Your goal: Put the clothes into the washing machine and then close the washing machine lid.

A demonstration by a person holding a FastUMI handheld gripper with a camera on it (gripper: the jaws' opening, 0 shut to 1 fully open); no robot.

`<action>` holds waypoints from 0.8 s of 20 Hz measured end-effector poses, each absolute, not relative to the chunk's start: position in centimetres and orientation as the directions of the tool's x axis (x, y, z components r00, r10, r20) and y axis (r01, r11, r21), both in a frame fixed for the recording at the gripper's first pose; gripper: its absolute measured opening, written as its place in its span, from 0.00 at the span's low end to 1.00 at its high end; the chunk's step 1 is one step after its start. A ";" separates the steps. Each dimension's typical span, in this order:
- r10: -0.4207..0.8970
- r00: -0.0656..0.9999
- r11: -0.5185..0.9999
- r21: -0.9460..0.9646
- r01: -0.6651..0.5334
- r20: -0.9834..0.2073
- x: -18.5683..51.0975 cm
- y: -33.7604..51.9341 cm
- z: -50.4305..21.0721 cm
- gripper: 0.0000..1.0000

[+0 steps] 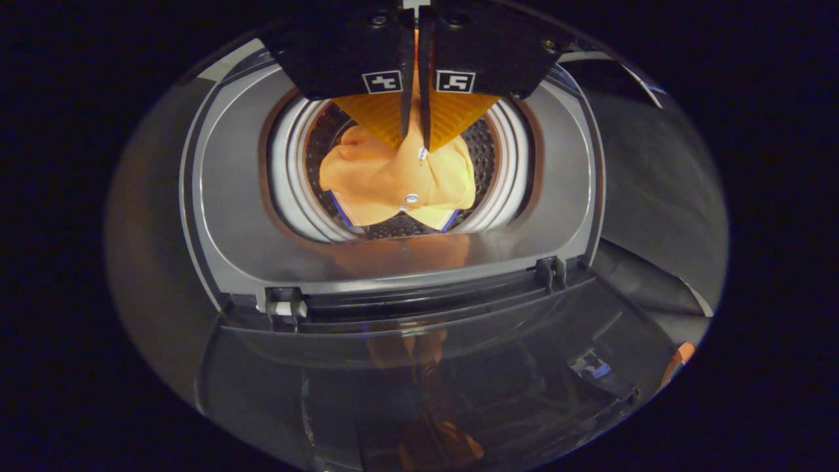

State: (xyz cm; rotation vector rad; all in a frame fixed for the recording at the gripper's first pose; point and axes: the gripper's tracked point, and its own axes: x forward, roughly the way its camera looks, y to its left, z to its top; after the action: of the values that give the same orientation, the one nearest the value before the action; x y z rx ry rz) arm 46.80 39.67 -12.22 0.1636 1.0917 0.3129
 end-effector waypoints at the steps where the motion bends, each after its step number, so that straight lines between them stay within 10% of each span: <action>1: 0.333 0.424 0.942 0.285 -0.175 -0.842 46.8 39.7 -12.2 0.06; 4: 0.355 0.417 0.934 0.303 -0.189 -0.837 46.9 40.3 -12.6 0.08; 7: 0.342 0.385 0.937 0.282 -0.205 -0.857 45.9 39.6 -12.2 1.00; 16: 0.389 0.469 0.916 0.279 -0.288 -0.793 45.7 40.6 -5.4 1.00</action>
State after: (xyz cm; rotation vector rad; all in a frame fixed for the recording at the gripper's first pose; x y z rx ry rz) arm 45.70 40.65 -5.42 0.1120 1.0003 0.4161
